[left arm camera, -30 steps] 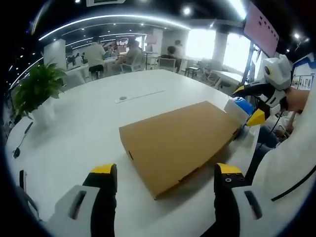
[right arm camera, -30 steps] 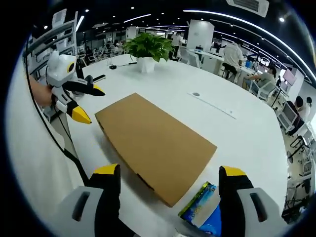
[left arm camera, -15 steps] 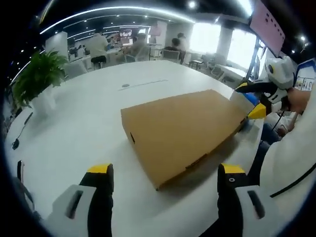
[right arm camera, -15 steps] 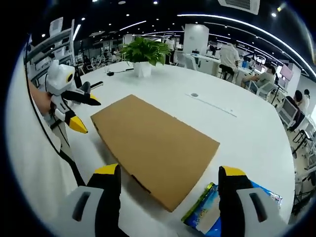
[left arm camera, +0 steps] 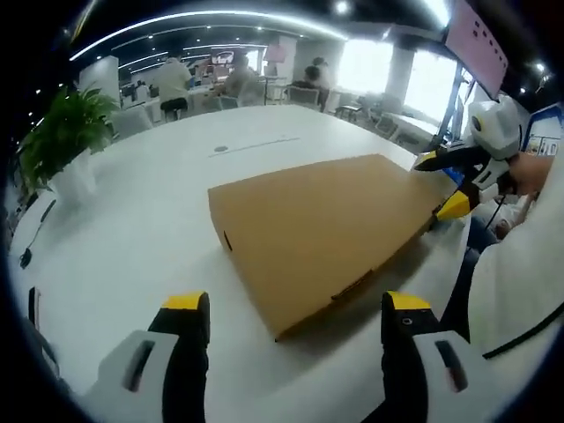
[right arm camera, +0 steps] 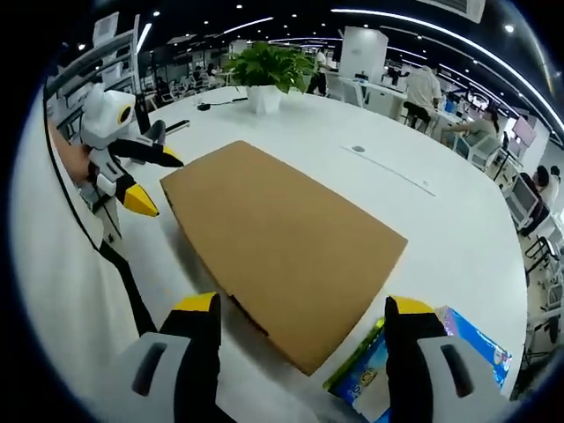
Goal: Operate the shoe box by opening the lid, removing the specified soft item, and placing it in the target area until the item is outside and the box remains undamaged.
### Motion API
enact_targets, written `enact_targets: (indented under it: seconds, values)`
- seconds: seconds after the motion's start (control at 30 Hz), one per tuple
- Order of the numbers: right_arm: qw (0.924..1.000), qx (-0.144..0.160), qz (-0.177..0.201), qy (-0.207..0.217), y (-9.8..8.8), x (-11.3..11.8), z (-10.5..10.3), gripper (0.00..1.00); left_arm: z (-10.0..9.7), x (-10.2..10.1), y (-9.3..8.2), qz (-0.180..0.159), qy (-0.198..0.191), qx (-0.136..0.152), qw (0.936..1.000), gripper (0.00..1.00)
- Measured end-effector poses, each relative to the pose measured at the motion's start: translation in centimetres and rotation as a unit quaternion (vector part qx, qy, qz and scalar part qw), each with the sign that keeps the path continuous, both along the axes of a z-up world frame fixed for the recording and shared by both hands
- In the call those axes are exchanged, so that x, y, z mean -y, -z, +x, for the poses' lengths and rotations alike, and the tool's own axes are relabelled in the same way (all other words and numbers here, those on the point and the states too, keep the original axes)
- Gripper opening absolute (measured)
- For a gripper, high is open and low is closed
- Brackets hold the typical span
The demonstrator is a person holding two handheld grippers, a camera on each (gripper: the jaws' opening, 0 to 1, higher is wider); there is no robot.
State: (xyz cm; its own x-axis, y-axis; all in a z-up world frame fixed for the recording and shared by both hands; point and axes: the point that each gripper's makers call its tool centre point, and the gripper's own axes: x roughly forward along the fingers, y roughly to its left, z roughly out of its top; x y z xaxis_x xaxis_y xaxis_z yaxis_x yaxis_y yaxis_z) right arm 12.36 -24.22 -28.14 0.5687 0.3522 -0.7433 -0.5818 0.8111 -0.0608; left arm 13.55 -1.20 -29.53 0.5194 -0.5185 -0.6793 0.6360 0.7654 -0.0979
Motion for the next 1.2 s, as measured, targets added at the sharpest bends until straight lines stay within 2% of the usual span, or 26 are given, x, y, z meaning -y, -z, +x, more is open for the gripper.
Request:
enact_targets:
  seconds: [0.07,0.17,0.33,0.5,0.63,0.73,0.8,0.9,0.97,1.2]
  values:
    - [1.0000,-0.003,-0.002,-0.001,0.1,0.1,-0.1,0.77,0.3,0.0,-0.1,0.005,0.008,0.008,0.9999,0.82]
    - [0.9999,0.009,-0.002,-0.013,0.1,-0.2,0.0,0.75,0.9,-0.1,-0.3,0.007,0.008,0.015,0.9998,0.81]
    - [0.9998,-0.004,-0.005,-0.018,0.6,-0.4,-0.1,0.75,1.1,0.2,-0.4,0.004,0.008,0.015,0.9998,0.79]
    - [0.9999,-0.009,-0.001,-0.010,0.8,-0.2,0.1,0.76,0.6,1.2,-0.2,0.014,0.031,0.018,0.9992,0.75]
    - [0.9998,-0.018,-0.004,-0.004,1.4,-0.2,0.1,0.77,0.4,1.5,0.4,0.029,0.044,0.015,0.9985,0.73]
    - [0.9997,-0.023,-0.007,-0.003,1.7,-0.5,0.1,0.77,0.0,2.1,0.7,0.022,0.052,-0.001,0.9984,0.69]
    - [0.9997,-0.022,-0.013,0.001,1.8,-0.5,0.2,0.77,0.5,1.9,0.7,0.024,0.045,0.001,0.9987,0.69]
    - [0.9996,-0.020,-0.016,0.009,2.0,-0.7,0.2,0.78,1.1,1.4,0.7,0.022,0.023,-0.006,0.9995,0.63]
    - [0.9996,-0.019,-0.017,0.013,2.0,-0.7,0.2,0.79,0.8,1.6,1.1,0.011,0.020,-0.031,0.9993,0.63]
    - [0.9995,-0.019,-0.019,0.016,2.0,-0.7,0.3,0.79,0.9,1.7,1.1,0.016,0.022,-0.023,0.9994,0.64]
